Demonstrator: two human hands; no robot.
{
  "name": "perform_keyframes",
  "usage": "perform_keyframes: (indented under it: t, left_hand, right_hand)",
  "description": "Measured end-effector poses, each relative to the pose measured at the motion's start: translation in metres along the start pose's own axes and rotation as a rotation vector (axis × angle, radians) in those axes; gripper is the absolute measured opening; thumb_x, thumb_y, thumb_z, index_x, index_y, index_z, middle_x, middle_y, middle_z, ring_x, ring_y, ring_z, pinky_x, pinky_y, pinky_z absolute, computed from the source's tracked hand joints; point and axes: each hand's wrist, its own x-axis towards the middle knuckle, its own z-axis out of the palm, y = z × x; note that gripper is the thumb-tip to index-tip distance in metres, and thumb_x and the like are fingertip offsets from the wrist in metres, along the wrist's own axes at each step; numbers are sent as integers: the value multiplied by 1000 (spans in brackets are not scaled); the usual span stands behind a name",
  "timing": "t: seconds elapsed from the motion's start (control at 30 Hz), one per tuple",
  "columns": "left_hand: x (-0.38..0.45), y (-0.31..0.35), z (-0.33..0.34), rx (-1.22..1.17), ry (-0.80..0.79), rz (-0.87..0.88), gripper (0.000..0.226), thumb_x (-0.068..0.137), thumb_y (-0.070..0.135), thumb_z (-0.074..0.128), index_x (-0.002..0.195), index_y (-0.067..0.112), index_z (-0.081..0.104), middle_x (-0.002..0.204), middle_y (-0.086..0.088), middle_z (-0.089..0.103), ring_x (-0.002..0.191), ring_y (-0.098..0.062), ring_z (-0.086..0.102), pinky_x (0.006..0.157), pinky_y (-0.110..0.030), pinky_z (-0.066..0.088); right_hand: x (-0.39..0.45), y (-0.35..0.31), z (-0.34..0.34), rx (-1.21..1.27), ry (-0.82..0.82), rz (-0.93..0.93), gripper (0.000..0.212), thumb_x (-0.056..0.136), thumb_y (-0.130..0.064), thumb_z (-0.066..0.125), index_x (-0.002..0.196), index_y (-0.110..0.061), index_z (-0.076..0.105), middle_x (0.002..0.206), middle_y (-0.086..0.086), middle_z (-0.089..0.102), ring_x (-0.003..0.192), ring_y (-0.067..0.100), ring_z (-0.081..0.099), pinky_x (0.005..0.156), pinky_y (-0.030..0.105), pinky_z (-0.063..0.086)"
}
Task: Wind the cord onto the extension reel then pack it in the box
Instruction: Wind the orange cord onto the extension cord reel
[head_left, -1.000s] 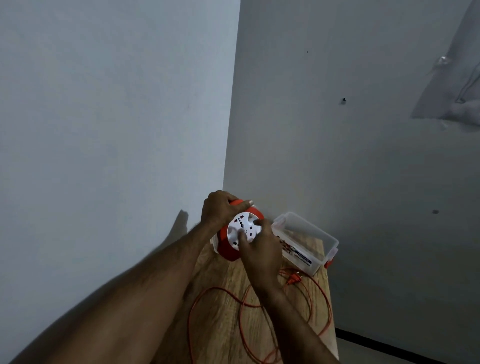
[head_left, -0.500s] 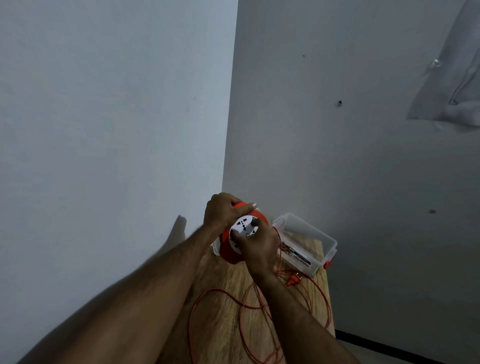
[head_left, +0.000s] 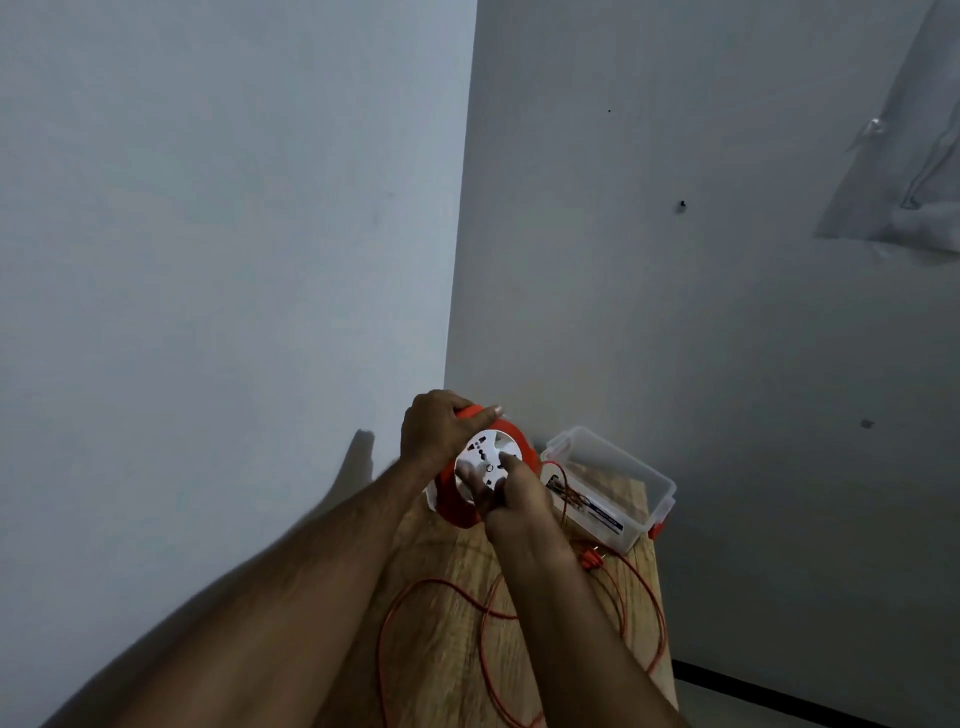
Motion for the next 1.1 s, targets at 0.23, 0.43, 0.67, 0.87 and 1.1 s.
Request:
perform_keyframes:
  t: [0.23,0.43,0.67,0.87,1.1]
  left_hand:
    - [2,5,-3,-38,-9,-57,41,81,67,66,69,28,70,75,4,76,53,-1,60,54,-13,42]
    - [0,11,7,-67,-43,-30,46,81,65,69,84,20,78,85,3,77,62,-5,63,60,-13,46]
    - [0,12,4,-69,-50,15,47,80,64,70,78,17,79,77,4,75,63,-8,66,60,-20,51]
    - [-6,19,10,-8,-21,107,49,78,67,70,85,20,80,79,8,72,64,-7,59,57,-13,36]
    - [-6,7,6,-6,20,36,53,78,69,69,68,17,75,60,11,61,56,-8,57,54,-20,39]
  right_hand:
    - [2,13,-30,-1353,132,-1052,51,95,-52,60,136,-23,58,122,-1,71,104,17,71,91,41,59]
    - [18,12,-28,-1571,186,-1023,72,89,-58,63,147,-18,47,131,1,68,109,20,70,95,36,55]
    - [26,13,-27,-1096,87,-1007,55,71,-42,87,117,-21,66,110,-8,71,97,11,70,75,12,53]
    - [32,7,1,89,225,-10,73,86,-43,76,145,-16,41,146,11,48,135,33,48,101,39,52]
    - [4,-9,5,361,41,224,51,98,-13,62,144,0,44,140,31,50,102,33,72,56,34,63]
